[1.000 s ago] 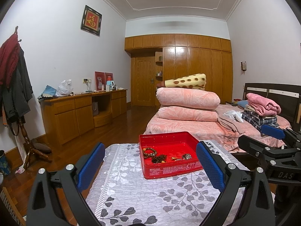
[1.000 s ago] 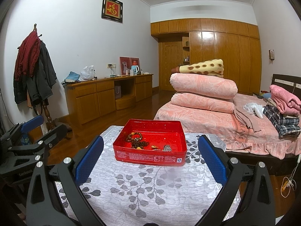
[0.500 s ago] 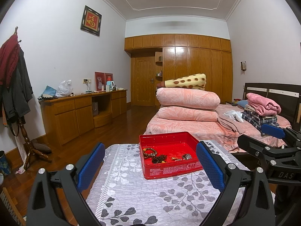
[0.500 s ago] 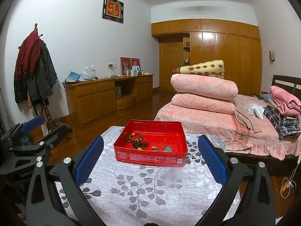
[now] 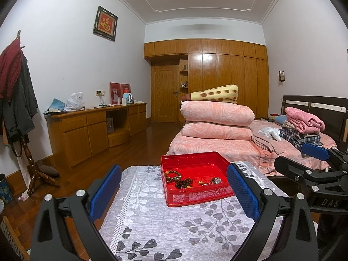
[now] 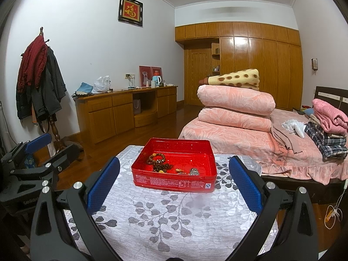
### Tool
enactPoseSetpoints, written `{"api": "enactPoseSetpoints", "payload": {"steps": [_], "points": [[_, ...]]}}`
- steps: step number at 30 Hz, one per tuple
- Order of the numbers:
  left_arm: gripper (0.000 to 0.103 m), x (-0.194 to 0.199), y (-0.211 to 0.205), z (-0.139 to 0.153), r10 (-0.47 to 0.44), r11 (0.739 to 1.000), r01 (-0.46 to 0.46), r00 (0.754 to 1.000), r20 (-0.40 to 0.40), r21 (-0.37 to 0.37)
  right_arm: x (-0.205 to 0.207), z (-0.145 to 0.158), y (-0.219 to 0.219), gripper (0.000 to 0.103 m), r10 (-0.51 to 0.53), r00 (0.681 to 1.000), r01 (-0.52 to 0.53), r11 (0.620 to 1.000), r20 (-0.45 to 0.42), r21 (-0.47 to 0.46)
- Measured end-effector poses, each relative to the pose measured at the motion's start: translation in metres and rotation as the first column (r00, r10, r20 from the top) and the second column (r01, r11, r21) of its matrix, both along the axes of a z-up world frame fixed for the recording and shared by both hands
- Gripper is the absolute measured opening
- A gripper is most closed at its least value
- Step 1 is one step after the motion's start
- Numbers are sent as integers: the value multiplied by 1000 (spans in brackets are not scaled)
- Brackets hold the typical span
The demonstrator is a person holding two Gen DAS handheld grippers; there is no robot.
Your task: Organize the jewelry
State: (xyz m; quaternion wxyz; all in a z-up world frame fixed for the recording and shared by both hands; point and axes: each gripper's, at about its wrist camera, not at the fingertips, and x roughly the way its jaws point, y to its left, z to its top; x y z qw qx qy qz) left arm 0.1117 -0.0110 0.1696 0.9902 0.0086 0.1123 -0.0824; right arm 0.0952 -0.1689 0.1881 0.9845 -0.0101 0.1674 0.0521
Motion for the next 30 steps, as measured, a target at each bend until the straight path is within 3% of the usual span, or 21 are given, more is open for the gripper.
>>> {"api": "enactPoseSetpoints", "payload": {"steps": [30], "points": [[95, 0, 0, -5, 6, 1000, -6, 1000, -13, -10, 0, 1, 1, 97, 0, 1000, 0, 1000, 0, 0]]}}
